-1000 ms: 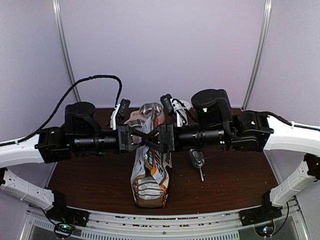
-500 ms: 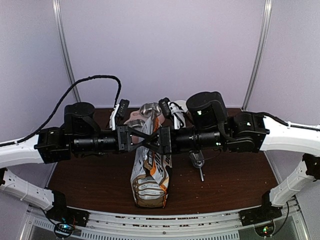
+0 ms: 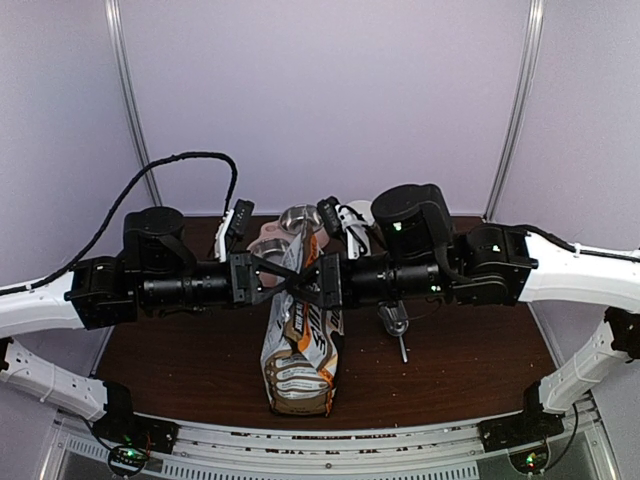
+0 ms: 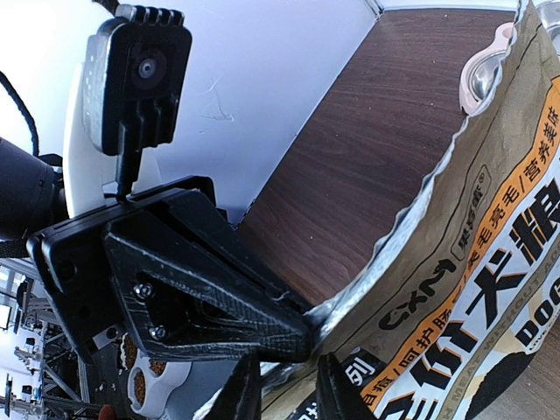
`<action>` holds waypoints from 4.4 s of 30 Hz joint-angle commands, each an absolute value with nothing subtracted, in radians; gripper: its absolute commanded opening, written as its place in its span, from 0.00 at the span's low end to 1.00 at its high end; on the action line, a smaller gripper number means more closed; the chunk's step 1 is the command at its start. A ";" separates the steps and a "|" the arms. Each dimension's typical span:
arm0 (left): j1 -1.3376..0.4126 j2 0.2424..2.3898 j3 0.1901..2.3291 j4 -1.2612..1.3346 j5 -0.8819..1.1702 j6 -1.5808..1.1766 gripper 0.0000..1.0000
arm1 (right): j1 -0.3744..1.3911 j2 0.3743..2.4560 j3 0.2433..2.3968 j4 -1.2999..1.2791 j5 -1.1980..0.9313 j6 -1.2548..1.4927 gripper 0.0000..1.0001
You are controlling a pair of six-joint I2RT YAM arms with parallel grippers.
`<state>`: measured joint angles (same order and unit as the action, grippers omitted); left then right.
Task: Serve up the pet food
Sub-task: Open the seal of the pet food bag.
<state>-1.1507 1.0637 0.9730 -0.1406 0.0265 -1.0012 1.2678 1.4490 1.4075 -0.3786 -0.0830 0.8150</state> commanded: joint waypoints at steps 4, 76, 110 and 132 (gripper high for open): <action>-1.146 1.053 0.976 -0.069 0.033 -0.980 0.00 | 1.274 1.504 1.423 -0.485 -0.066 0.803 0.21; -1.146 1.033 0.942 -0.091 0.047 -0.996 0.00 | 1.201 1.549 1.554 -0.441 0.002 0.767 0.34; -1.146 0.986 0.928 -0.169 -0.091 -1.030 0.00 | 1.202 1.492 1.395 -0.411 0.070 0.809 0.00; -1.146 0.986 0.946 -0.175 -0.037 -0.993 0.00 | 1.201 1.463 1.364 -0.383 0.081 0.802 0.00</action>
<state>-1.1519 0.9962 0.9115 -0.1902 -0.0696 -1.0416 1.2118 1.4960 1.3857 -0.3050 0.0376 0.8173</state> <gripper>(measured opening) 0.003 0.004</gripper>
